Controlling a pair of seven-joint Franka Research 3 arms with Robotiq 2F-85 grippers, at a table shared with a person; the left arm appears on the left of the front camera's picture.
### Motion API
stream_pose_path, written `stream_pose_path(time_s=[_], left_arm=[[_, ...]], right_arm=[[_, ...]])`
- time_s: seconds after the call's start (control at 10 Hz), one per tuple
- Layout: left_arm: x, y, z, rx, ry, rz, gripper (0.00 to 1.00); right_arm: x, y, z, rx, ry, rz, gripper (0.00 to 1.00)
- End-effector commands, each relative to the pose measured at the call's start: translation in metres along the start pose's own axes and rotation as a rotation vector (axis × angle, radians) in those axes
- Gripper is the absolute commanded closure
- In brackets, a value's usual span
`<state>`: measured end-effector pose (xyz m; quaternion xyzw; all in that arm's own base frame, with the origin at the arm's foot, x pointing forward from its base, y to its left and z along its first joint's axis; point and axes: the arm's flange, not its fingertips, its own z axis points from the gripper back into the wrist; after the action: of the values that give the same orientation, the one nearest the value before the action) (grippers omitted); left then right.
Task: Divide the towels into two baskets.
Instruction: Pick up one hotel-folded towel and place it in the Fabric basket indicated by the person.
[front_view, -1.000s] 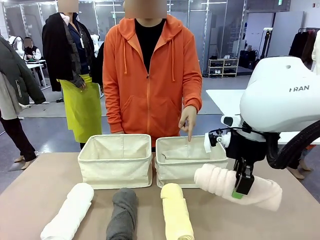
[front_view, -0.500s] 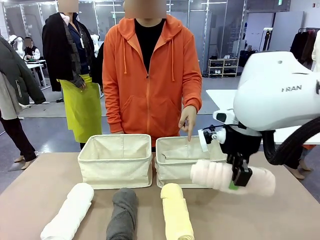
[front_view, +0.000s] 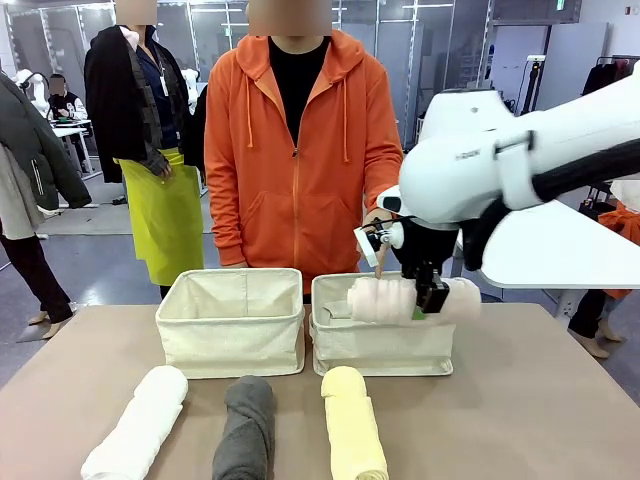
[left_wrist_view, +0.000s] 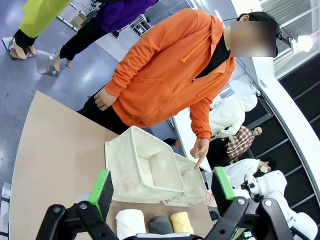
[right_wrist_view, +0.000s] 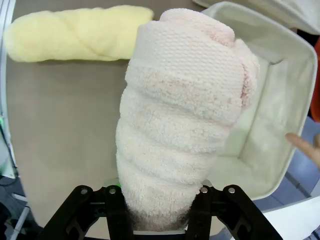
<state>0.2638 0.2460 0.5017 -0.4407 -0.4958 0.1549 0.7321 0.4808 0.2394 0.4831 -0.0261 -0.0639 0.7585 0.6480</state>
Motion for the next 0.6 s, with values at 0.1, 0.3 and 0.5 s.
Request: stream_pose_path(time_s=[0.1,0.3,0.5], left_arm=[[0.002,0.000,0.001,-0.016,-0.012,0.001,0.00],[0.002,0.000,0.001,-0.016,-0.012,0.001,0.00],[0.002,0.000,0.001,-0.016,-0.012,0.001,0.00]], right_arm=[[0.009,-0.053,-0.021,-0.051,0.054,0.101,0.64],[0.008,-0.084,-0.045,-0.046,0.047,0.097,0.64],[0.010,-0.109,-0.056,-0.029,0.053,0.089,0.64]])
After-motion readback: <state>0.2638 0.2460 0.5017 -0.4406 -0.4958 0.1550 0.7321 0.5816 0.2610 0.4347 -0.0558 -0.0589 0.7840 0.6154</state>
